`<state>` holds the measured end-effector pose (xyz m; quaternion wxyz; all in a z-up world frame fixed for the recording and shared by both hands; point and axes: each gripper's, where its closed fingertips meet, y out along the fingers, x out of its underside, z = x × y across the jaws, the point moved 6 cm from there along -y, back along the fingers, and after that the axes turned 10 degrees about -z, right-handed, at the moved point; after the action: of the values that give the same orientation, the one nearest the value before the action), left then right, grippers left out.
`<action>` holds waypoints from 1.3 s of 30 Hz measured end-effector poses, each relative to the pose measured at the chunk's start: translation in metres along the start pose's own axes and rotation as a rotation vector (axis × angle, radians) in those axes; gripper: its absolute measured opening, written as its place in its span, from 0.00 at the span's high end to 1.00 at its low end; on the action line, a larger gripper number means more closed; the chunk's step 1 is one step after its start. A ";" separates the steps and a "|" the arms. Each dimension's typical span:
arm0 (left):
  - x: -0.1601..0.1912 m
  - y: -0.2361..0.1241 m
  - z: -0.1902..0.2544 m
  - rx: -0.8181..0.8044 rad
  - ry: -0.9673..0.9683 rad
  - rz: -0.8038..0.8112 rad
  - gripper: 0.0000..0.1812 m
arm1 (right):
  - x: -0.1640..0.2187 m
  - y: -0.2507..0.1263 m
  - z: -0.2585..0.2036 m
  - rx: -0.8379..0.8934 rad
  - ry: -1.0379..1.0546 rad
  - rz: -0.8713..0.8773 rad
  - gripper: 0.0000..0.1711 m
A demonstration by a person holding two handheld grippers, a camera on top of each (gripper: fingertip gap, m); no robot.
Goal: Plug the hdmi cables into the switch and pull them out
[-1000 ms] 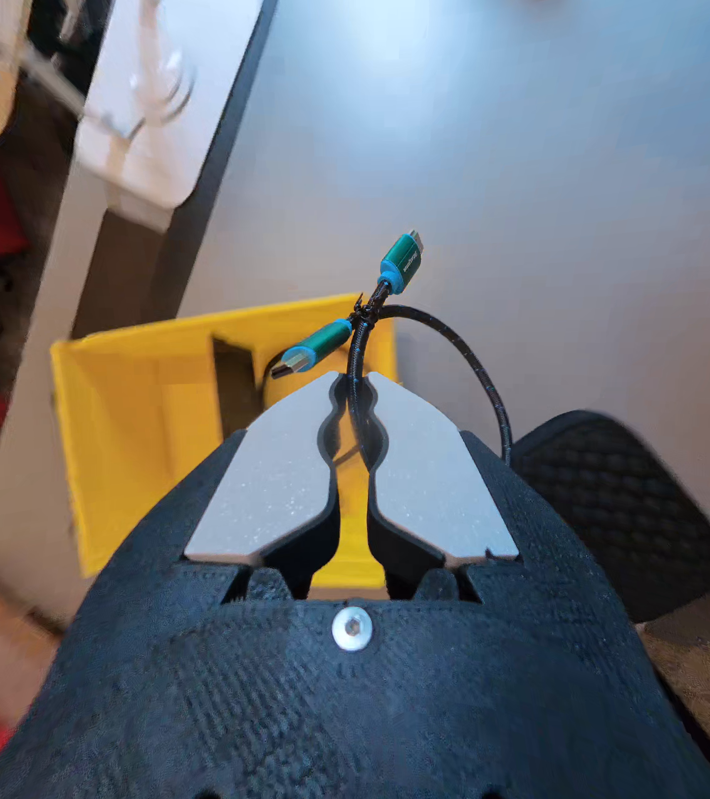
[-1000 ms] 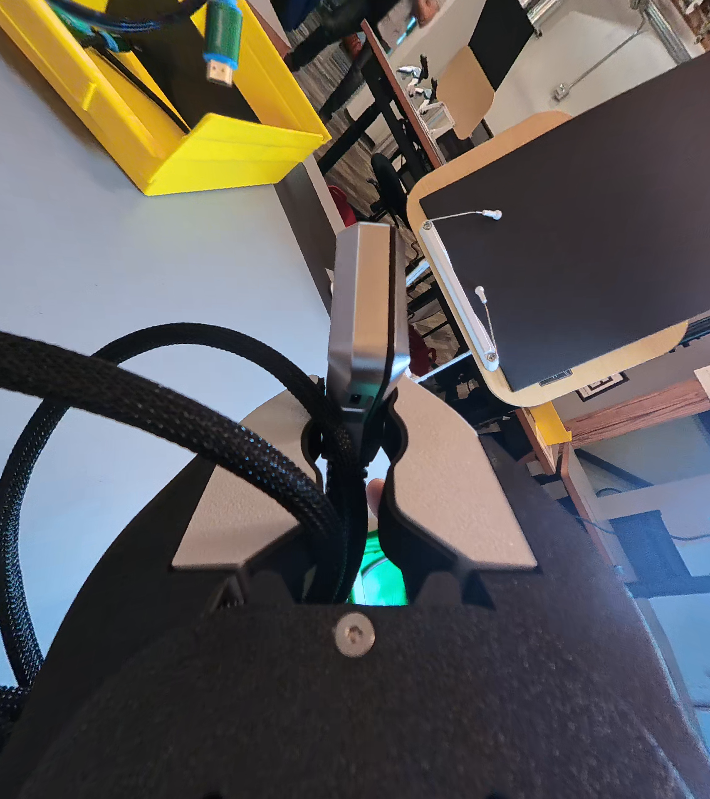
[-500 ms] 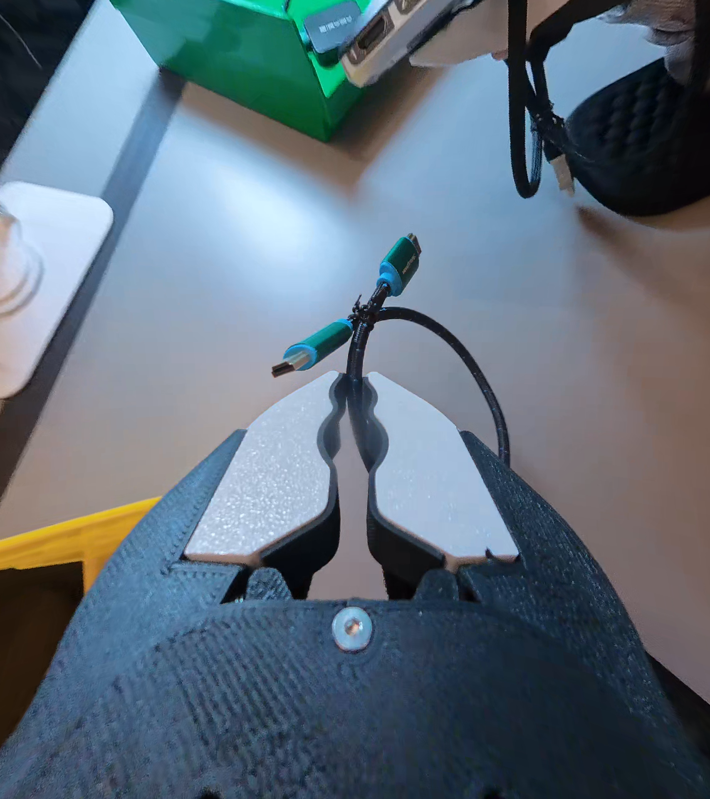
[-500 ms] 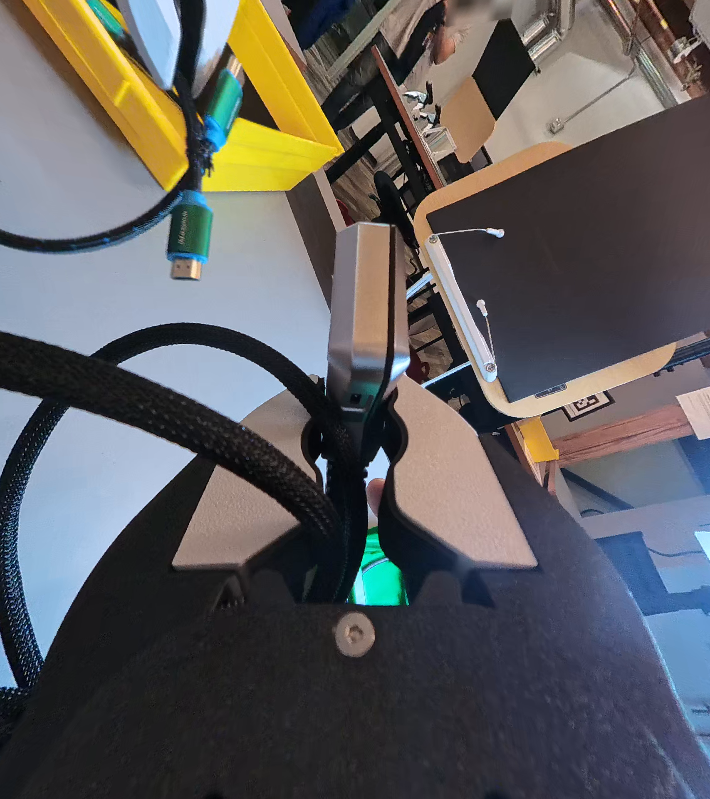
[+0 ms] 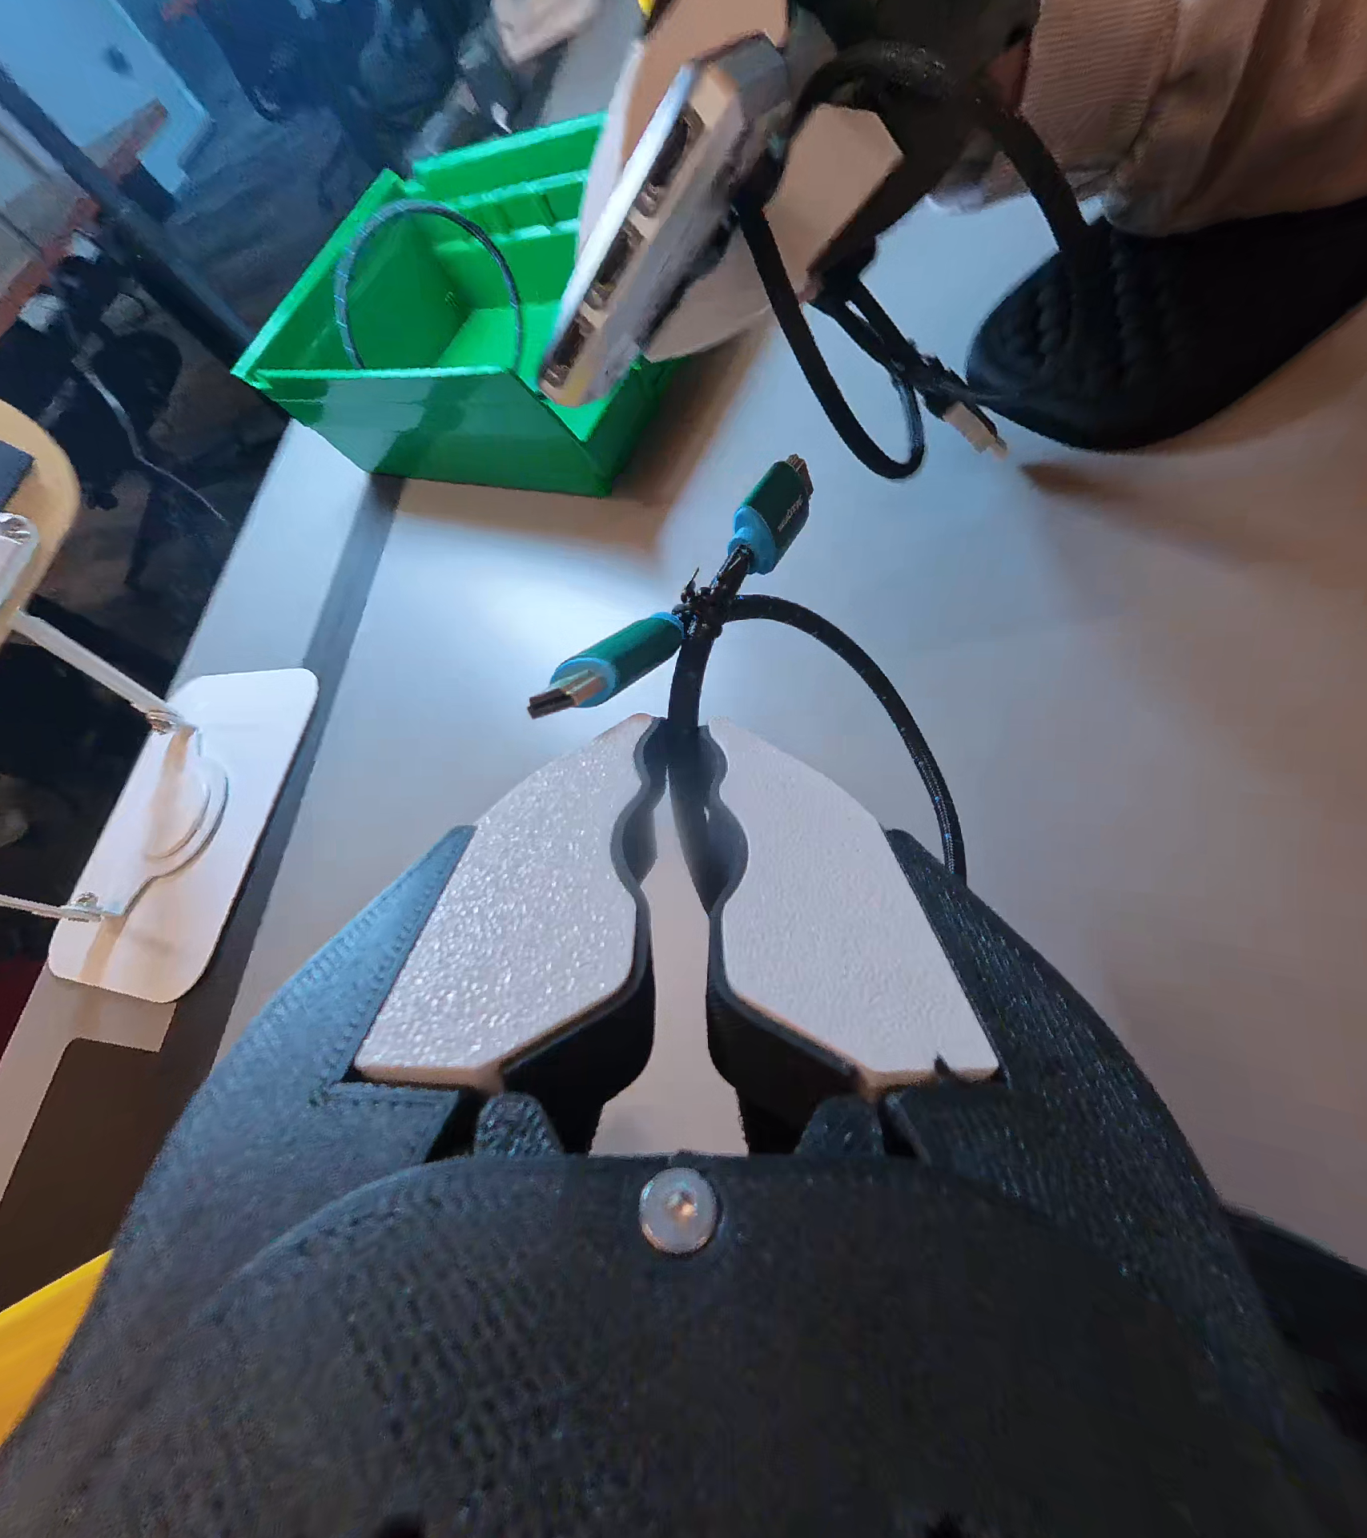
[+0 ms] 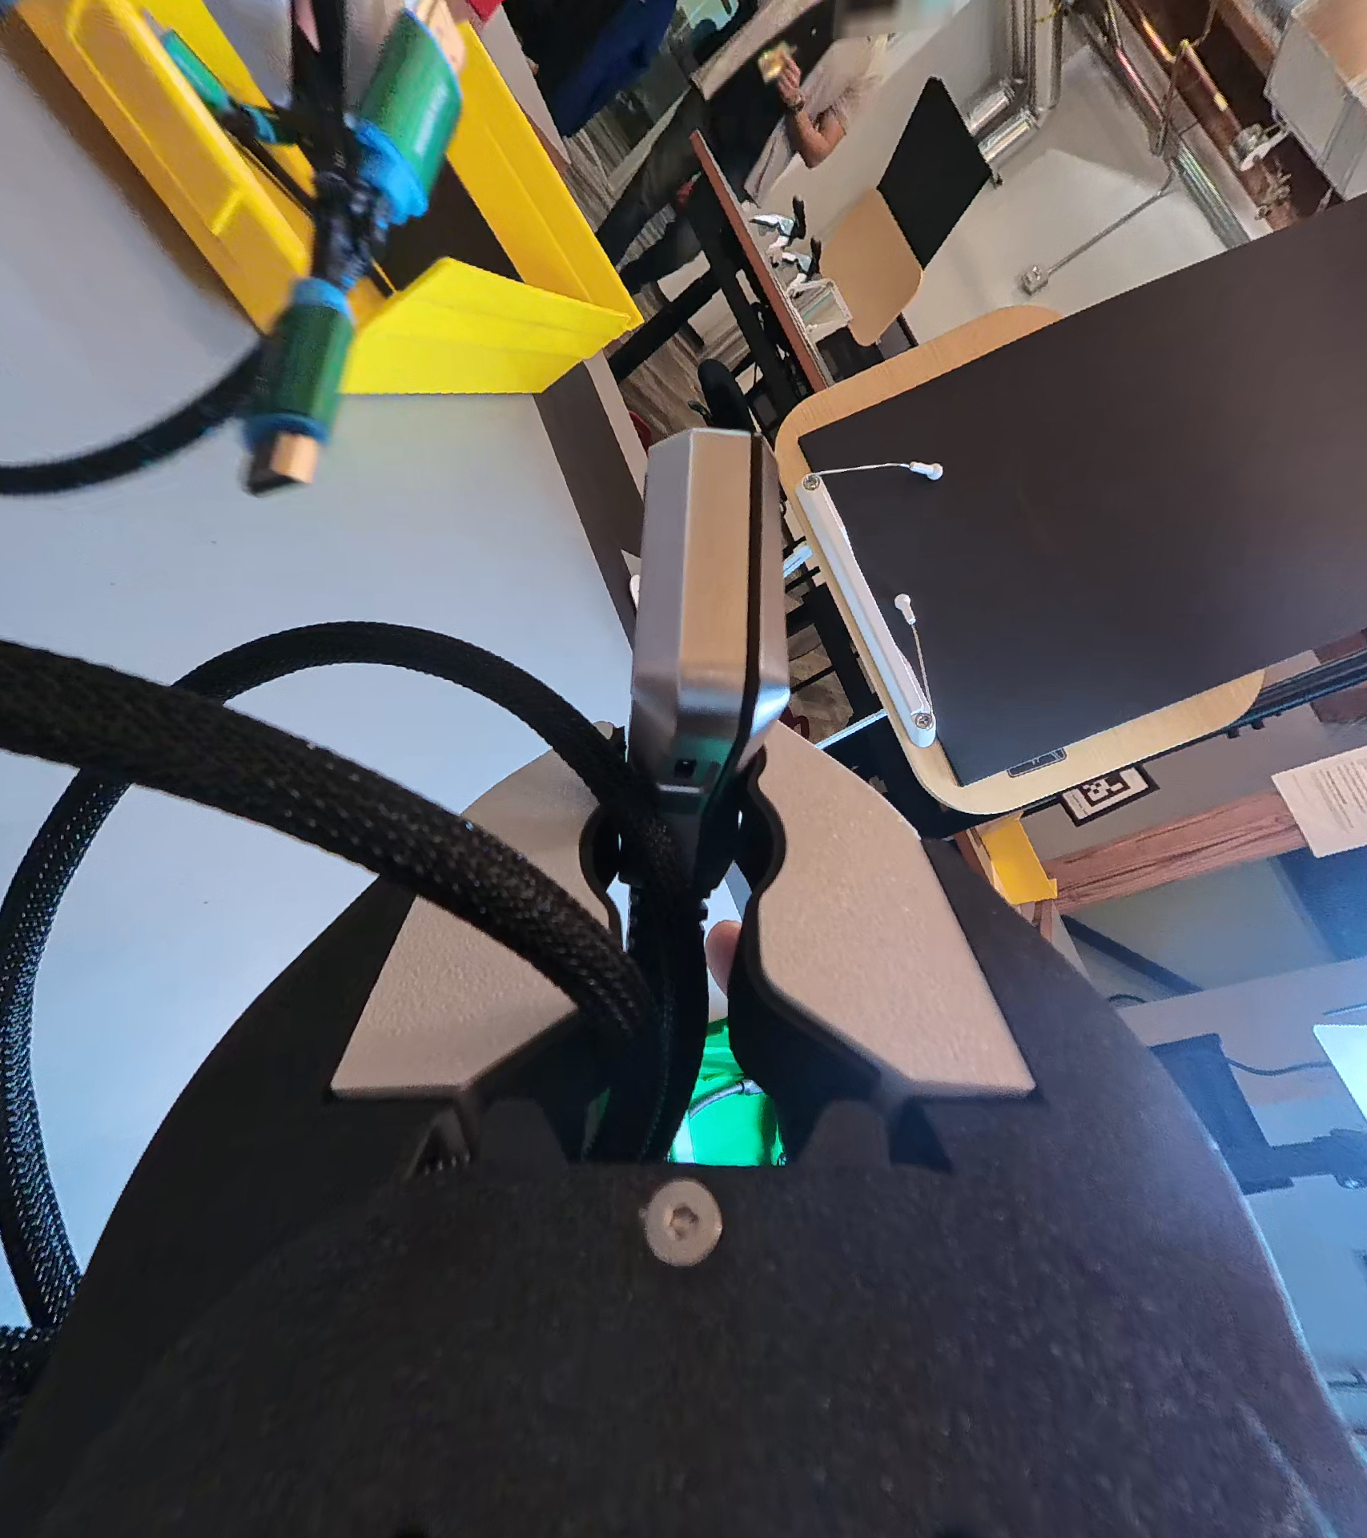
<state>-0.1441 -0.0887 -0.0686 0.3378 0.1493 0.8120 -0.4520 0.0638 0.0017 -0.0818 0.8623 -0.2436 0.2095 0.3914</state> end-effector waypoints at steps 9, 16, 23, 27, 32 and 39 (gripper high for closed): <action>0.011 -0.028 0.030 0.584 0.189 -0.676 0.96 | -0.004 0.002 -0.003 -0.013 0.002 0.003 0.86; 0.031 0.056 0.047 0.793 0.221 -0.800 0.94 | 0.000 -0.002 -0.001 0.003 -0.022 -0.014 0.86; 0.026 0.100 0.014 0.529 0.139 -0.582 0.86 | 0.010 -0.003 0.003 0.006 0.005 -0.025 0.86; 0.008 0.084 0.016 0.409 -0.060 -0.394 0.87 | 0.012 -0.004 0.005 0.012 0.009 -0.032 0.86; 0.016 0.077 0.061 0.385 -0.396 -0.317 0.83 | 0.011 -0.004 0.006 0.003 0.035 -0.032 0.86; 0.025 0.090 0.097 0.238 -0.545 -0.309 0.68 | 0.005 -0.003 0.004 0.000 0.038 -0.030 0.86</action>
<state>-0.0732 -0.1221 -0.1775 0.4502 -0.0638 0.6463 -0.6128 0.0693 0.0051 -0.0806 0.8638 -0.2543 0.2223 0.3738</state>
